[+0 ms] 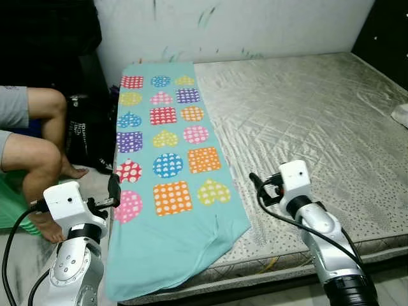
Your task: Clean up the room
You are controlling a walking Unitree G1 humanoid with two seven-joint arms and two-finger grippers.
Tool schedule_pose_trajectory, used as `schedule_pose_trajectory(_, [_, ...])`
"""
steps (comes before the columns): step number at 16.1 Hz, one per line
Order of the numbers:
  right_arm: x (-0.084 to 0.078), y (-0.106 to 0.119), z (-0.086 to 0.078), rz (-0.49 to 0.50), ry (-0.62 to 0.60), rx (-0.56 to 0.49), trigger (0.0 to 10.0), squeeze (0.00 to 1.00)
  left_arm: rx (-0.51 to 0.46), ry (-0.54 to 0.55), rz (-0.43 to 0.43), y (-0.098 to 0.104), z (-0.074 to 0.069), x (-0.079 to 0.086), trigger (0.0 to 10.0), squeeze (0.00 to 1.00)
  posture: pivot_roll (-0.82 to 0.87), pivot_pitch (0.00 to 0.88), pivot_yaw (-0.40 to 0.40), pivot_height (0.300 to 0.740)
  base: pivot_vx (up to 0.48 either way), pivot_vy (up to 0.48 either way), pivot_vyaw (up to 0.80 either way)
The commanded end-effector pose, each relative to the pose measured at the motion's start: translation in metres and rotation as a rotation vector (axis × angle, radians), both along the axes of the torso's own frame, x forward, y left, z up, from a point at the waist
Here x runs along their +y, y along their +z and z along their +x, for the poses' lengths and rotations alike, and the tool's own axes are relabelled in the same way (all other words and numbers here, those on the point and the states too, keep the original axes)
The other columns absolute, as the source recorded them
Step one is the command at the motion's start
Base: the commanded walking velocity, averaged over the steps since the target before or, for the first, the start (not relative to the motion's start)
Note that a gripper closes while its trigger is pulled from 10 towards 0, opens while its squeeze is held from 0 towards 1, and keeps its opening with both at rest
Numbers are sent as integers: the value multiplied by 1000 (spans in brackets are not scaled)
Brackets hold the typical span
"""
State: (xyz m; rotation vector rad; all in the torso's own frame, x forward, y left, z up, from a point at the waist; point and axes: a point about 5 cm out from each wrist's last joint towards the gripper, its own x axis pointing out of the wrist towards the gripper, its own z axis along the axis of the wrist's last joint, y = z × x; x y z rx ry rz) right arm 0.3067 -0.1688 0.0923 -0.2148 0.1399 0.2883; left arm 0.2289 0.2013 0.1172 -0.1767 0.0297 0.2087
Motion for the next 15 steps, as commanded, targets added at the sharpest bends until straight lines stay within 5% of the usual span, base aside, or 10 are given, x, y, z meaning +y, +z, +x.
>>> schedule_pose_trajectory(1, [7,8,2,-22,45,-38,10000,0,-13,6,10,6,1,2,10000,0,-92,45,10,740,0,0,800])
schedule_pose_trajectory(4, [10,8,3,-2,39,-29,10000,0,-11,-3,12,7,2,1,10000,0,-92,48,12,740,0,0,800])
schedule_pose_trajectory(15, [9,5,-4,32,11,-16,10000,0,-9,3,15,11,2,3,10000,0,-89,108,7,740,0,0,0])
